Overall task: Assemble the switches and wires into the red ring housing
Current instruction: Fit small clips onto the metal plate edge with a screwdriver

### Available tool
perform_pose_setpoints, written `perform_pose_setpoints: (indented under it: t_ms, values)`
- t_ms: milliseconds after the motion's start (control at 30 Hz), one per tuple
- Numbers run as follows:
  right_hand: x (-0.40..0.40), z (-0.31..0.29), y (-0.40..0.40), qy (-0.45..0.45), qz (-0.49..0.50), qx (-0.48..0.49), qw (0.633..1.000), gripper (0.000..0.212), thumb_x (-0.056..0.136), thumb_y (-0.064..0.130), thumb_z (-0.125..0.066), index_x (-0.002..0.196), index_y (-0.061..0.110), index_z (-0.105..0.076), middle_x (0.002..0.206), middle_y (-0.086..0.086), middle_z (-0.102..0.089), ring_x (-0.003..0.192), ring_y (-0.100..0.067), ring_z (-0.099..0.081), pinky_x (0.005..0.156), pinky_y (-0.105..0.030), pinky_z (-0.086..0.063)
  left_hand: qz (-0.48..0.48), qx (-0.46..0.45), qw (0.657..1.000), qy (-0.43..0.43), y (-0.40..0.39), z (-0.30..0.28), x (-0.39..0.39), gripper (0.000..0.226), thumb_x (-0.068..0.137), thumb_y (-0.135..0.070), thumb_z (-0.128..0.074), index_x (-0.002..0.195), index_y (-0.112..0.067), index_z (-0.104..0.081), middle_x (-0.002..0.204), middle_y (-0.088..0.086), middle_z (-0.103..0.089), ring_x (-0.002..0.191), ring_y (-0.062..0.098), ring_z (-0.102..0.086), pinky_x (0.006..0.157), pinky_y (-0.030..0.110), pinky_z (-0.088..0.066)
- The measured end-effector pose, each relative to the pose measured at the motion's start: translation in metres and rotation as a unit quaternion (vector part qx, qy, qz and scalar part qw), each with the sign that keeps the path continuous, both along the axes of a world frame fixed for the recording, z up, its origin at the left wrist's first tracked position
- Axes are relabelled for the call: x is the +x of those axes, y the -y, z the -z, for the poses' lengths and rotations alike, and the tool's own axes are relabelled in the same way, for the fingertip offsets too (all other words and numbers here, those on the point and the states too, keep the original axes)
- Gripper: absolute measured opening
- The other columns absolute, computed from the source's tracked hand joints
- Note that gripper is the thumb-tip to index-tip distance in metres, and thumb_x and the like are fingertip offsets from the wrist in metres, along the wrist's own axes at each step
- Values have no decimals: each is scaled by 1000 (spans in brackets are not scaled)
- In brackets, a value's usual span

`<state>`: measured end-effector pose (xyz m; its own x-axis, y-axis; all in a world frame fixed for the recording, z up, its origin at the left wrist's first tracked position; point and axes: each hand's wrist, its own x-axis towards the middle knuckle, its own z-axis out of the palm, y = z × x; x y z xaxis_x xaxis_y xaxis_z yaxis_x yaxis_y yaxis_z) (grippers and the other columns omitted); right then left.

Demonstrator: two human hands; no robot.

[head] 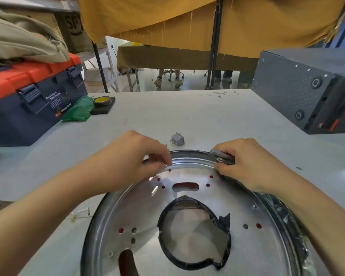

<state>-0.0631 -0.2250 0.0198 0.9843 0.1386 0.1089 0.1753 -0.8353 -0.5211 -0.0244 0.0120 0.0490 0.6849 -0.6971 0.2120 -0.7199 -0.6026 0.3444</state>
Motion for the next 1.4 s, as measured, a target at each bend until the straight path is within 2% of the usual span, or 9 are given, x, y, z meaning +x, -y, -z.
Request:
perform_pose_setpoints:
  t_ms: [167, 267, 433, 567, 633, 767, 900, 1033, 1400]
  values:
    - [1, 2, 0, -5, 3, -5, 1000, 12, 84, 13, -60, 76, 20, -65, 66, -3, -60, 59, -19, -52, 52, -28, -36, 9, 46, 999, 26, 7, 8, 3, 12, 84, -18, -64, 90, -23, -72, 80, -12, -69, 69, -2, -57, 68, 3, -39]
    - [2, 2, 0, -8, 1, -5, 1000, 15, 85, 14, -60, 73, 22, -63, 64, -1, -58, 57, -17, -50, 52, -28, -36, 4, 54, 998, 36, 8, 13, 3, 13, 84, -18, -63, 93, -23, -70, 82, -11, -67, 73, 0, -57, 72, 15, -47]
    - [2, 2, 0, -7, -2, -12, 1000, 18, 85, 14, -60, 69, 22, -60, 61, 0, -55, 56, -16, -48, 51, -27, -33, 9, 56, 996, 73, 9, 18, 1, 9, 86, -16, -61, 90, -20, -68, 79, -5, -63, 70, 7, -51, 71, 33, -49]
    - [2, 2, 0, -6, -4, -13, 1000, 20, 85, 14, -61, 68, 25, -60, 62, 2, -56, 55, -14, -48, 49, -25, -33, 27, 53, 992, 109, 9, 22, 1, 9, 86, -17, -64, 90, -19, -72, 87, -4, -59, 82, 15, -53, 68, 43, -49]
    - [3, 2, 0, -7, -2, -13, 1000, 21, 84, 14, -61, 68, 27, -60, 62, 3, -57, 55, -13, -49, 49, -24, -33, 23, 43, 991, 123, 9, 23, 3, 8, 84, -18, -68, 89, -20, -74, 88, -4, -52, 84, 16, -50, 68, 42, -48]
    - [3, 2, 0, -6, -3, -8, 1000, 24, 84, 13, -60, 66, 30, -58, 61, 3, -57, 54, -12, -48, 48, -23, -33, 4, 31, 993, 110, 10, 24, 8, 9, 84, -23, -68, 88, -26, -76, 99, -4, -46, 94, 19, -44, 80, 40, -42]
    - [3, 3, 0, -7, -4, -10, 1000, 18, 84, 14, -61, 71, 26, -62, 63, 3, -58, 54, -10, -48, 48, -21, -34, -26, 24, 997, 63, 10, 26, 12, 11, 85, -28, -66, 88, -33, -75, 109, -10, -42, 102, 10, -35, 91, 36, -35]
    - [3, 3, 0, -6, -5, -17, 1000, 26, 84, 14, -61, 64, 29, -56, 60, 7, -55, 53, -6, -47, 45, -16, -32, -30, 19, 998, 46, 10, 27, 13, 10, 84, -28, -67, 86, -33, -75, 110, -11, -43, 105, 11, -36, 94, 35, -34]
    - [3, 2, 0, -7, -6, -14, 1000, 29, 84, 13, -61, 61, 30, -54, 60, 6, -55, 53, -7, -47, 47, -20, -31, -39, 14, 997, 62, 9, 29, 13, 4, 81, -27, -70, 83, -27, -73, 109, -8, -47, 106, 13, -40, 94, 40, -34]
